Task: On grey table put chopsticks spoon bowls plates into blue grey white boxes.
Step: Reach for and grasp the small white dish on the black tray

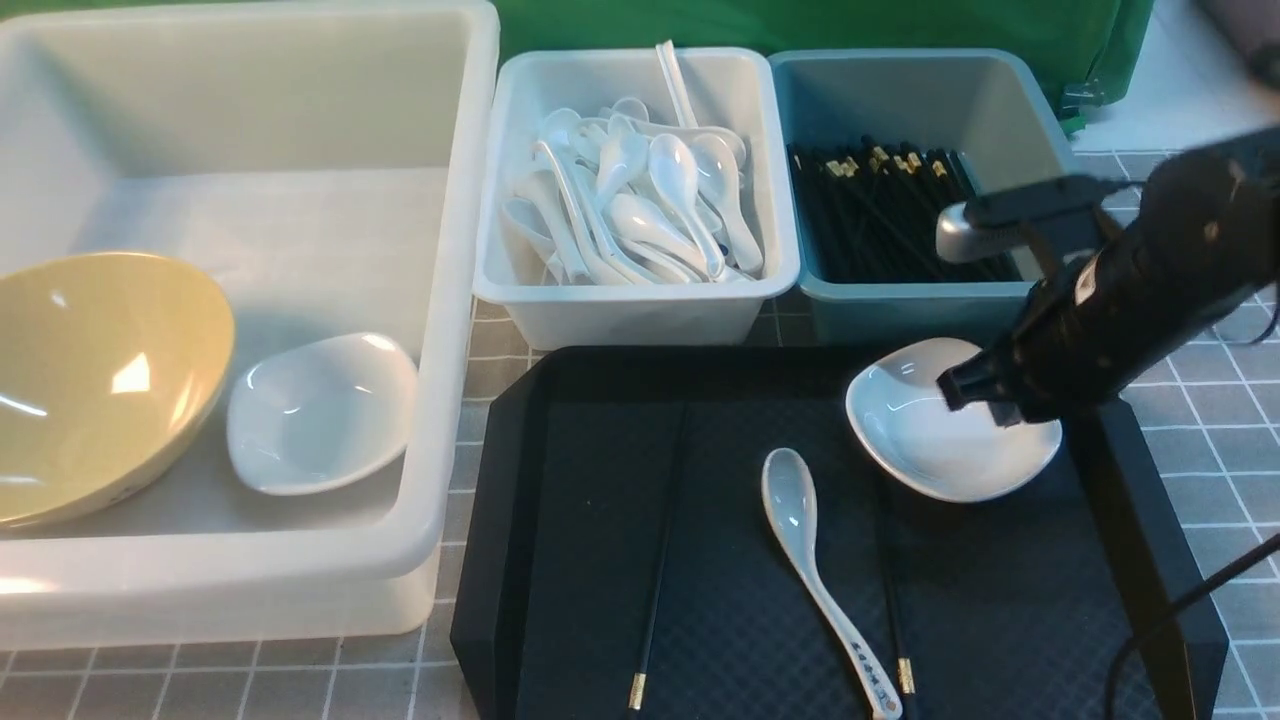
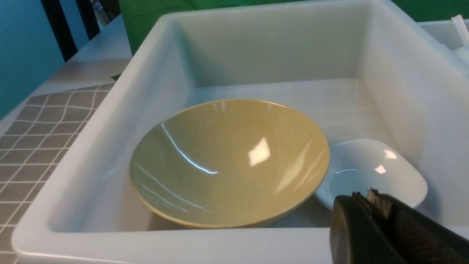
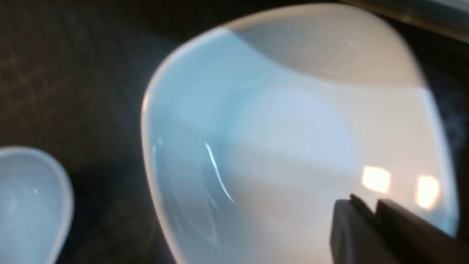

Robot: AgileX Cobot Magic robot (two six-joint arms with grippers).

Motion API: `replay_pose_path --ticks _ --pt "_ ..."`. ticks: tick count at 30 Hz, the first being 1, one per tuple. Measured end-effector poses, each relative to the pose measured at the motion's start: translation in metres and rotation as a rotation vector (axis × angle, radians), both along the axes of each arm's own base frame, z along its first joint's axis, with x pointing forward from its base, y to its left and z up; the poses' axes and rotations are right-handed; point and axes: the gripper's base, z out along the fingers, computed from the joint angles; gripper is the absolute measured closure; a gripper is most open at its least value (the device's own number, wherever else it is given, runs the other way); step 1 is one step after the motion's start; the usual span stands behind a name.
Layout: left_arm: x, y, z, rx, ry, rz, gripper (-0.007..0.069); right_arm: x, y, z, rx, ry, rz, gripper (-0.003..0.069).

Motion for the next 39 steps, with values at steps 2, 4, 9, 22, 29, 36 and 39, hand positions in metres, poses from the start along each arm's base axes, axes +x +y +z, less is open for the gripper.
replay_pose_path --ticks 2,4,9,22,29,36,39 --pt "0.0 0.0 0.0 0.0 0.0 0.0 0.0633 0.001 0.004 -0.007 0.003 0.014 0.012 0.061" --pt "0.0 0.0 0.0 0.0 0.0 0.0 0.0633 -0.001 0.012 -0.016 0.005 0.044 0.04 0.0627" --pt "0.0 0.0 -0.001 0.003 0.0 0.0 0.0633 -0.009 0.032 -0.019 0.051 0.091 0.067 0.0623" --pt "0.002 0.0 -0.005 0.023 0.001 0.001 0.0633 0.001 -0.016 0.011 0.072 0.054 -0.024 0.024" --pt "0.002 0.0 -0.004 0.023 -0.001 0.001 0.0633 0.014 -0.023 -0.024 0.081 0.113 -0.075 0.0202" --pt "0.002 0.0 -0.004 0.023 -0.002 0.0 0.0633 0.007 -0.022 -0.008 0.114 0.115 -0.077 0.0515" --pt "0.002 0.0 -0.004 0.023 -0.003 0.0 0.0633 -0.006 -0.024 0.025 0.127 0.075 -0.06 0.0581"
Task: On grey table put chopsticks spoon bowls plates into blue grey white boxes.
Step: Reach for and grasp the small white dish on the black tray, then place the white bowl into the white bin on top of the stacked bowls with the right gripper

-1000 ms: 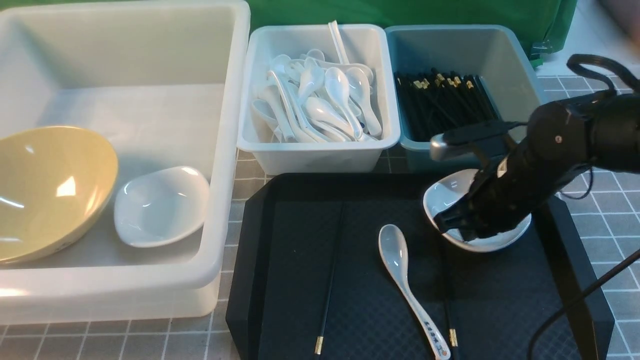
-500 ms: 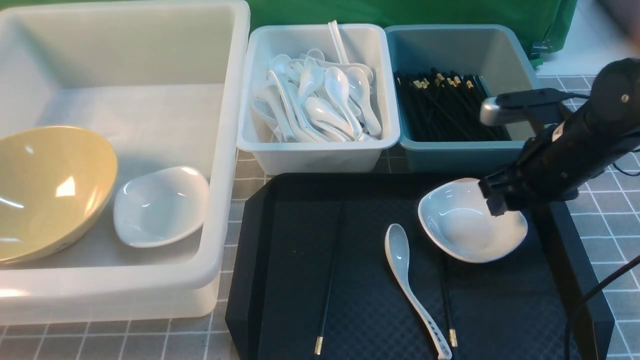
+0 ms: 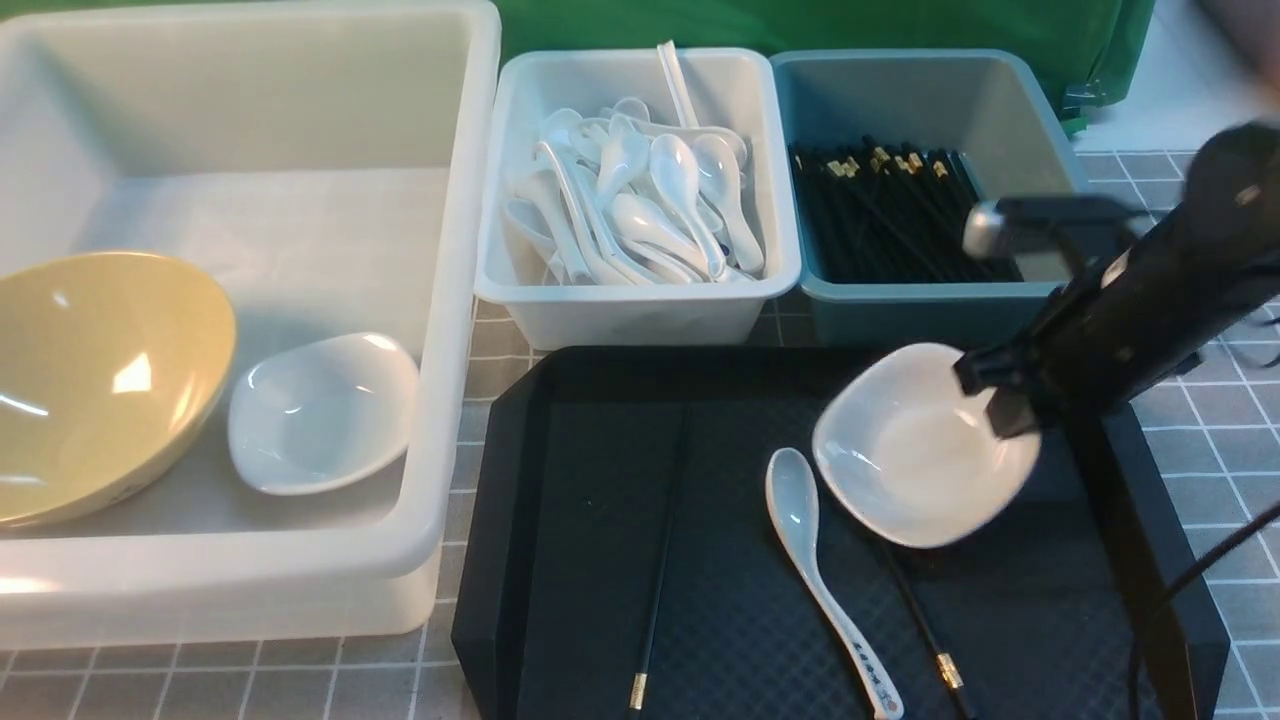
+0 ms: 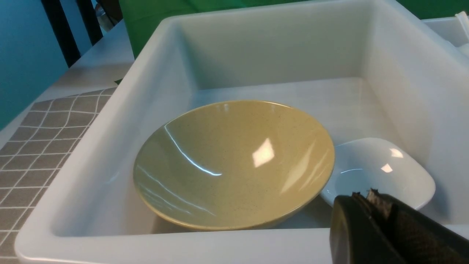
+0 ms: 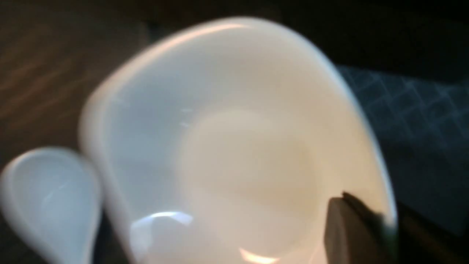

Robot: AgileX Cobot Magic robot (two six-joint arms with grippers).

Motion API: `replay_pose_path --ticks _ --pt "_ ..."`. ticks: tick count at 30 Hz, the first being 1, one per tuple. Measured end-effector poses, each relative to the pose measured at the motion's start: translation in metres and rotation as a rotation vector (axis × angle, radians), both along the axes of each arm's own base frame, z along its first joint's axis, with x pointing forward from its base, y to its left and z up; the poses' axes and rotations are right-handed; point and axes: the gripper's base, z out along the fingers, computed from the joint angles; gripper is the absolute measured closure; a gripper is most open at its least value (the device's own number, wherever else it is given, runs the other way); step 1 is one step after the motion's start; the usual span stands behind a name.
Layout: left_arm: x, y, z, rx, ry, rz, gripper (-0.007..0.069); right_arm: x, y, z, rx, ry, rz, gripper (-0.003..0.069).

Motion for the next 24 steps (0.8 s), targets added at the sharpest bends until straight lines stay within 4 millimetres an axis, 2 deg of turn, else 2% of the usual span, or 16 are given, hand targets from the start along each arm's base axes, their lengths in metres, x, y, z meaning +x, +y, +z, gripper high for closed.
replay_pose_path --ticks 2,3,5,7,8,9,10,11,12,15,17,18,21,24 --pt "0.0 0.0 0.0 0.0 0.0 0.0 0.0633 -0.014 0.0 0.03 0.007 -0.068 0.022 0.0588" --pt "0.0 0.0 0.0 0.0 0.0 0.0 0.0633 -0.015 0.001 0.033 0.012 -0.077 0.024 0.0588" --pt "0.0 0.0 0.0 0.0 0.0 0.0 0.0633 -0.028 0.017 0.074 0.115 -0.227 0.05 0.0588" --pt "0.0 0.0 0.0 0.0 0.0 0.0 0.0633 -0.033 0.044 0.103 0.237 -0.374 0.121 0.0588" --pt "0.0 0.0 0.0 0.0 0.0 0.0 0.0633 -0.035 0.05 0.106 0.253 -0.387 0.137 0.0588" --pt "0.0 0.0 0.0 0.0 0.0 0.0 0.0633 -0.036 0.077 0.121 0.359 -0.48 0.187 0.0588" --pt "0.0 0.0 0.0 0.0 0.0 0.0 0.0633 -0.036 0.081 0.124 0.366 -0.499 0.205 0.0588" --pt "0.0 0.0 0.0 0.0 0.0 0.0 0.0633 -0.039 0.122 0.132 0.46 -0.579 0.287 0.0588" --pt "0.0 0.0 0.0 0.0 0.0 0.0 0.0633 -0.036 0.136 0.132 0.482 -0.611 0.304 0.0588" --pt "0.0 0.0 0.0 0.0 -0.002 -0.001 0.0633 -0.031 0.195 0.12 0.5 -0.681 0.402 0.0588" --pt "0.0 0.0 0.0 0.0 -0.003 -0.001 0.0633 -0.017 0.24 0.099 0.495 -0.69 0.451 0.0587" --pt "0.0 0.0 0.0 0.0 -0.003 -0.001 0.0633 -0.015 0.247 0.095 0.495 -0.688 0.462 0.0585" --pt "0.0 0.0 0.0 0.0 -0.003 -0.001 0.0633 0.009 0.29 0.059 0.485 -0.668 0.497 0.0573" --pt "0.0 0.0 0.0 0.0 -0.003 -0.001 0.0633 0.026 0.309 0.033 0.468 -0.642 0.523 0.0566"
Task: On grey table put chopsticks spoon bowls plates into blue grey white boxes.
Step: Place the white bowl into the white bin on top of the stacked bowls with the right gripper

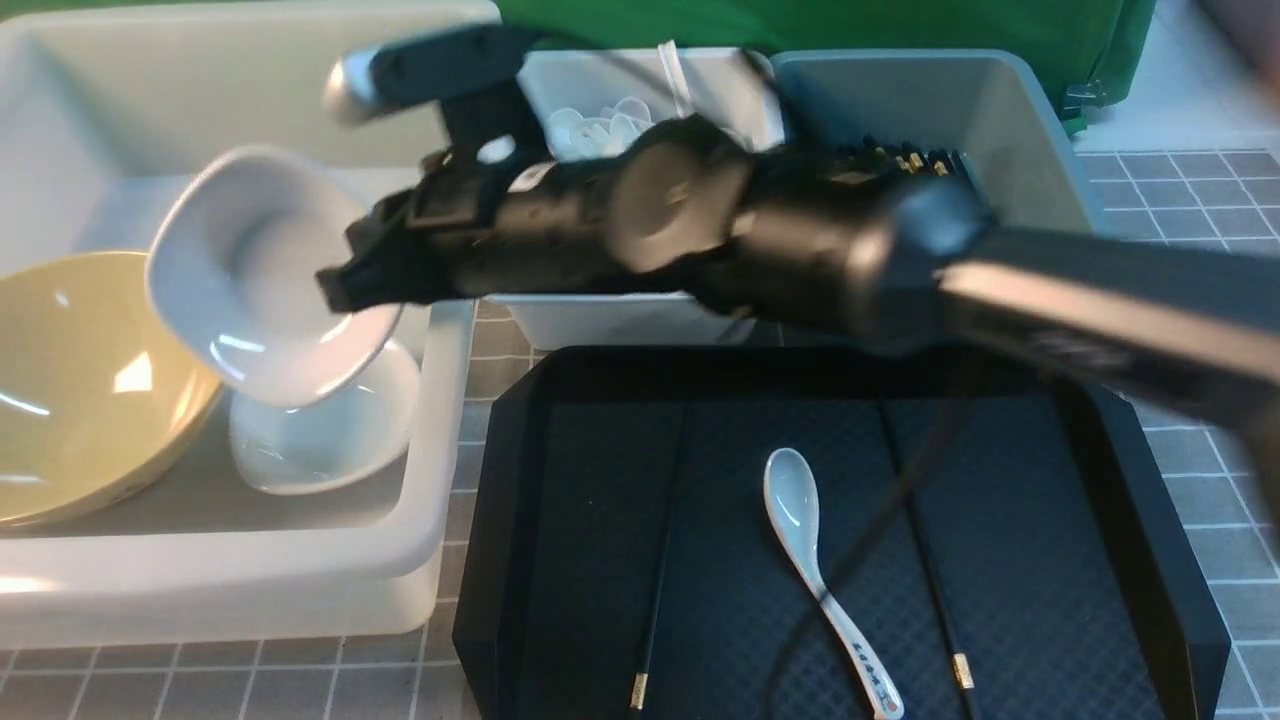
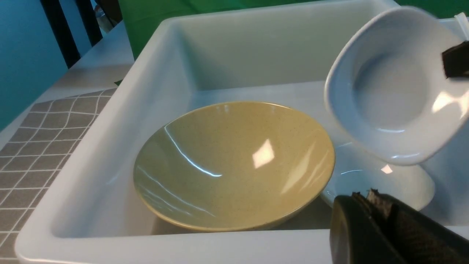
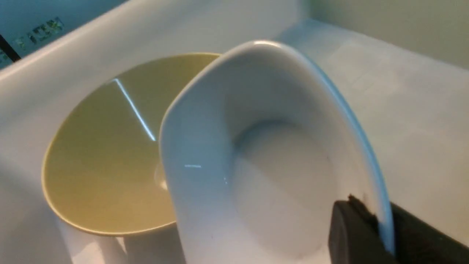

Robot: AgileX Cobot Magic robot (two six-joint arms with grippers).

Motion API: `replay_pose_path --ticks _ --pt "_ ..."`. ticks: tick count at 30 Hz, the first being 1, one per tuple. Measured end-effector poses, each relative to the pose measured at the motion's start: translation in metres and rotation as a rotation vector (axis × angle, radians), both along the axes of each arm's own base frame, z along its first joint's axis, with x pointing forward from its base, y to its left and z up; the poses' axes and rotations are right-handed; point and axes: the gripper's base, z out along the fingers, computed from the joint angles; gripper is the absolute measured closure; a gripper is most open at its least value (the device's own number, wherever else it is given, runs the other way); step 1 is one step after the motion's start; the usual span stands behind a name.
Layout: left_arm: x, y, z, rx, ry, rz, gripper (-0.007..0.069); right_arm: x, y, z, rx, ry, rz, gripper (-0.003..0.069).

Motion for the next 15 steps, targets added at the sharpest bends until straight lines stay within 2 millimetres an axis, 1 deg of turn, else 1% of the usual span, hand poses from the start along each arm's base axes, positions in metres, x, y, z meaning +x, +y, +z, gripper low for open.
replay_pose_path --ticks 1,2,7,12,15 --pt "0.0 0.0 0.0 0.0 0.0 0.0 0.0633 0.0039 0.0039 -0.0095 -0.032 -0.009 0.013 0.0565" --pt "0.0 0.0 0.0 0.0 0.0 0.0 0.0633 0.0053 0.005 -0.0108 -0.039 -0.015 0.014 0.0565" --pt "0.0 0.0 0.0 0.0 0.0 0.0 0.0633 0.0087 0.0038 -0.0101 -0.108 -0.077 0.024 0.0561" --pt "0.0 0.0 0.0 0.0 0.0 0.0 0.0633 0.0098 0.0021 -0.01 -0.132 -0.066 0.01 0.0554" --pt "0.0 0.0 0.0 0.0 0.0 0.0 0.0633 0.0079 0.0009 -0.0085 -0.127 -0.014 -0.002 0.0495"
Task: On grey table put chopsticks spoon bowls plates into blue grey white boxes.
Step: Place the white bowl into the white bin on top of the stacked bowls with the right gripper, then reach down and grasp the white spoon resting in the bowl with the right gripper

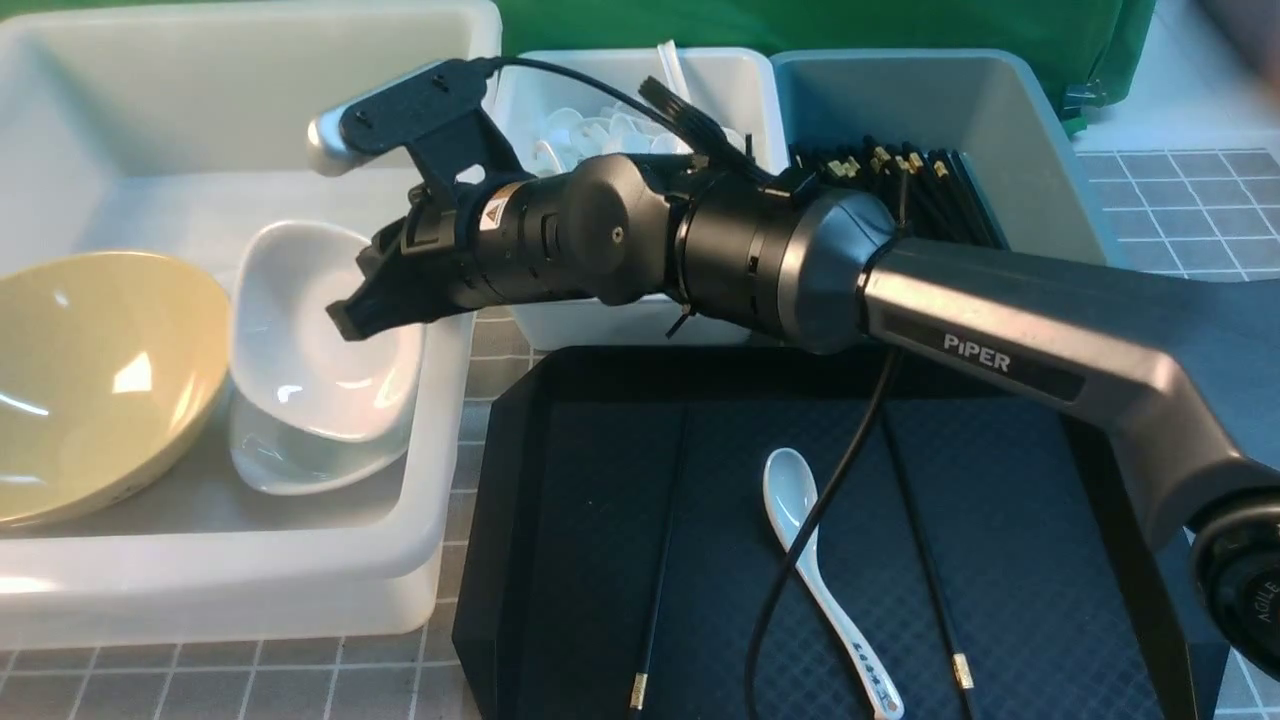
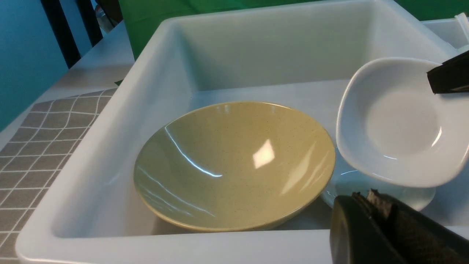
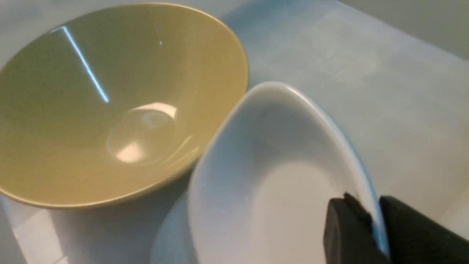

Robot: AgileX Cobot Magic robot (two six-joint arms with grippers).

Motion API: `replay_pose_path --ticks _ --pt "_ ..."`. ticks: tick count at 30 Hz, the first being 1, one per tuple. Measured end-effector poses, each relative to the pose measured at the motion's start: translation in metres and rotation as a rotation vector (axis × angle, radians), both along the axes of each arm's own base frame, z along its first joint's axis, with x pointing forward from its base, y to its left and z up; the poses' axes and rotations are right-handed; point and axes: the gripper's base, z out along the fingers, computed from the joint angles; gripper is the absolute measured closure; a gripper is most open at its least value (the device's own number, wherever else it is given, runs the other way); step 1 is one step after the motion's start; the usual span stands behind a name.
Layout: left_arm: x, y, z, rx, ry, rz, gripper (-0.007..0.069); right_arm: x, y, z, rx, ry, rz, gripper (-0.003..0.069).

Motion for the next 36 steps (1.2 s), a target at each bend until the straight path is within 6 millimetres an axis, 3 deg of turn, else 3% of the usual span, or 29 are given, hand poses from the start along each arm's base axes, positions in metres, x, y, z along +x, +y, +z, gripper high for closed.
replay_pose_path --ticks 5,7,9,12,13,15,17,19,21,27,31,36 --pt "0.0 0.0 0.0 0.0 0.0 0.0 0.0633 -0.004 -0.001 0.007 -0.007 0.037 0.012 0.034" --pt "0.0 0.0 0.0 0.0 0.0 0.0 0.0633 -0.013 -0.01 0.022 -0.07 0.059 0.058 0.0237" --pt "0.0 0.0 0.0 0.0 0.0 0.0 0.0633 -0.019 -0.021 0.037 -0.145 0.074 0.081 0.021" --pt "0.0 0.0 0.0 0.0 0.0 0.0 0.0633 -0.033 -0.061 0.072 -0.377 0.103 0.026 0.0202" --pt "0.0 0.0 0.0 0.0 0.0 0.0 0.0633 -0.034 -0.064 0.074 -0.399 0.097 0.023 0.0202" --pt "0.0 0.0 0.0 0.0 0.0 0.0 0.0633 -0.039 -0.104 0.09 -0.568 0.139 -0.139 0.0208" --pt "0.0 0.0 0.0 -0.003 0.0 -0.001 0.0633 -0.04 -0.142 0.071 -0.684 0.253 -0.252 0.0217" --pt "0.0 0.0 0.0 -0.006 0.0 -0.003 0.0633 -0.044 -0.162 0.034 -0.722 0.372 -0.285 0.0221" --pt "0.0 -0.001 0.0 -0.011 0.0 -0.005 0.0633 -0.051 -0.169 0.0 -0.708 0.46 -0.28 0.0223" --pt "0.0 -0.001 0.0 -0.017 0.0 -0.007 0.0633 -0.074 -0.171 -0.072 -0.61 0.564 -0.275 0.0223" --pt "0.0 -0.001 0.0 -0.018 -0.001 -0.008 0.0633 -0.071 -0.171 -0.089 -0.612 0.563 -0.281 0.0255" --pt "0.0 -0.001 0.0 -0.018 -0.001 -0.008 0.0633 -0.069 -0.17 -0.088 -0.606 0.539 -0.265 0.0424"
